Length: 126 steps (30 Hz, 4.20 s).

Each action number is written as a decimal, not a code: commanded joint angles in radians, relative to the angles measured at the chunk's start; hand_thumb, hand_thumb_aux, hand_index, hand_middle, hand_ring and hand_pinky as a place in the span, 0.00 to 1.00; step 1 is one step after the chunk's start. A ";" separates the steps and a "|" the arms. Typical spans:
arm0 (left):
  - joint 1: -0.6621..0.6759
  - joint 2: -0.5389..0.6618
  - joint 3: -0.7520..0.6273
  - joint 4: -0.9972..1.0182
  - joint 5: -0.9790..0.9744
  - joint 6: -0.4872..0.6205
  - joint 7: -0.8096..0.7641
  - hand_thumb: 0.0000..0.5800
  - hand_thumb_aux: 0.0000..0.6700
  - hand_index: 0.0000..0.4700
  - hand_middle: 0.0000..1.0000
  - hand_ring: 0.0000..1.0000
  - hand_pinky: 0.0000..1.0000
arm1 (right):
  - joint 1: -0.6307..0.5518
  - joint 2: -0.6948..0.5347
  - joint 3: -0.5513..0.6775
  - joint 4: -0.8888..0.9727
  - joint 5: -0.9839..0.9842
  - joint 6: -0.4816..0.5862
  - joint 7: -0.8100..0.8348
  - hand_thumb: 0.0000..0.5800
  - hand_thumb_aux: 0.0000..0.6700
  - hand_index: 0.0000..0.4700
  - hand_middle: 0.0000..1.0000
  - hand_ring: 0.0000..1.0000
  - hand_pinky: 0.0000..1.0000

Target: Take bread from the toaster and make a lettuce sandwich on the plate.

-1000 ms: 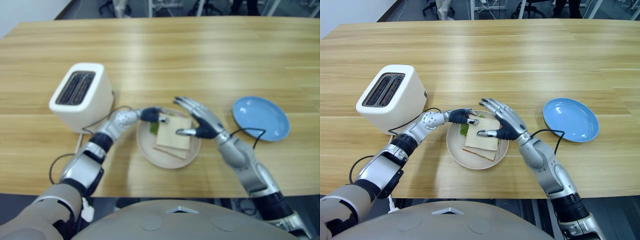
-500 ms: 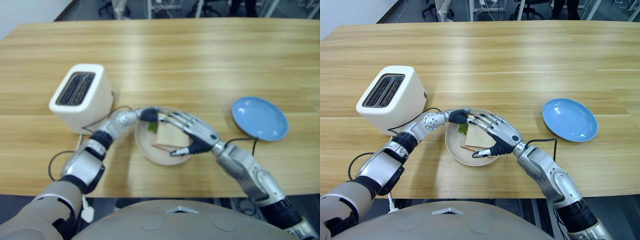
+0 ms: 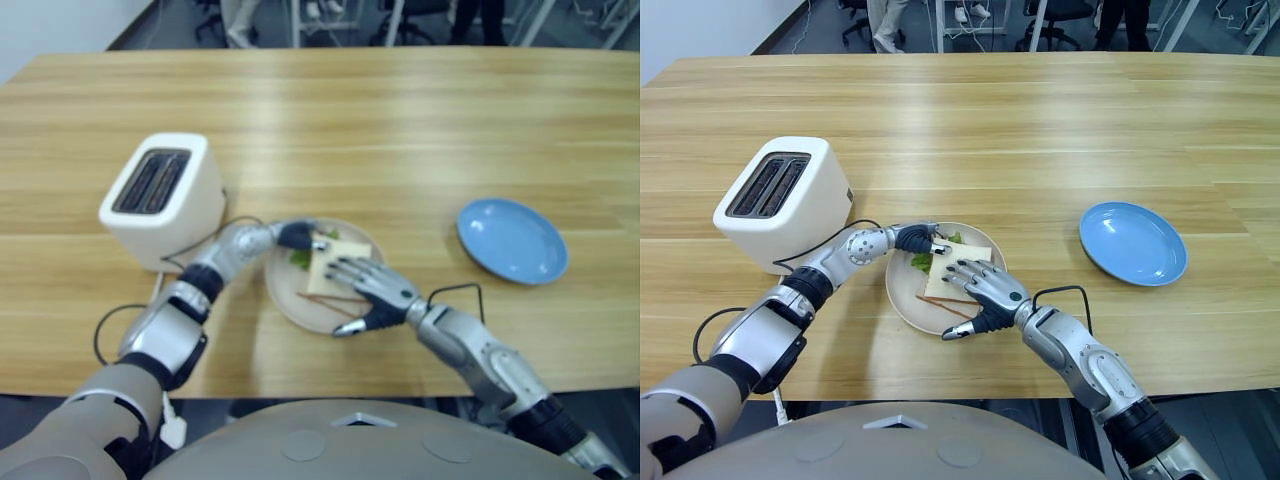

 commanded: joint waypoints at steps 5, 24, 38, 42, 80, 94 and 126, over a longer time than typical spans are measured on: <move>0.055 0.142 0.115 -0.512 0.172 -0.002 0.321 0.00 0.00 0.00 0.00 0.00 0.00 | 0.045 -0.022 0.094 0.170 -0.023 0.046 0.137 0.00 0.00 0.00 0.00 0.00 0.00; 0.377 0.105 0.283 -0.974 -0.208 0.261 0.078 0.00 0.00 0.00 0.00 0.00 0.00 | -0.080 0.041 -0.131 -0.002 0.137 -0.073 -0.241 0.00 0.00 0.00 0.00 0.00 0.00; 0.551 0.450 0.387 -1.091 -0.429 0.385 -0.329 0.19 0.10 0.10 0.00 0.00 0.00 | -0.078 -0.139 -0.405 0.005 0.523 0.058 0.078 0.78 0.53 0.52 0.00 0.00 0.00; 0.635 0.599 0.424 -1.082 -0.454 0.403 -0.442 0.88 0.65 0.64 0.00 0.00 0.00 | -0.020 -0.256 -0.447 -0.023 0.560 0.077 0.206 0.83 0.58 0.57 0.00 0.00 0.00; 0.566 0.429 0.098 -0.939 -0.288 0.451 -0.569 1.00 0.96 0.94 1.00 1.00 1.00 | -0.097 -0.152 -0.109 0.046 0.606 0.170 0.559 1.00 1.00 0.98 1.00 1.00 1.00; 0.280 0.240 0.067 -0.515 -0.180 0.349 -0.413 1.00 1.00 0.98 1.00 1.00 1.00 | -0.398 -0.019 -0.109 0.503 0.549 0.004 0.339 1.00 1.00 0.98 1.00 1.00 1.00; 0.518 -0.073 0.501 -0.956 -0.586 0.439 0.021 0.00 0.00 0.00 0.00 0.00 0.00 | -0.303 0.178 -0.434 0.285 0.903 -0.016 0.017 0.00 0.00 0.00 0.00 0.00 0.00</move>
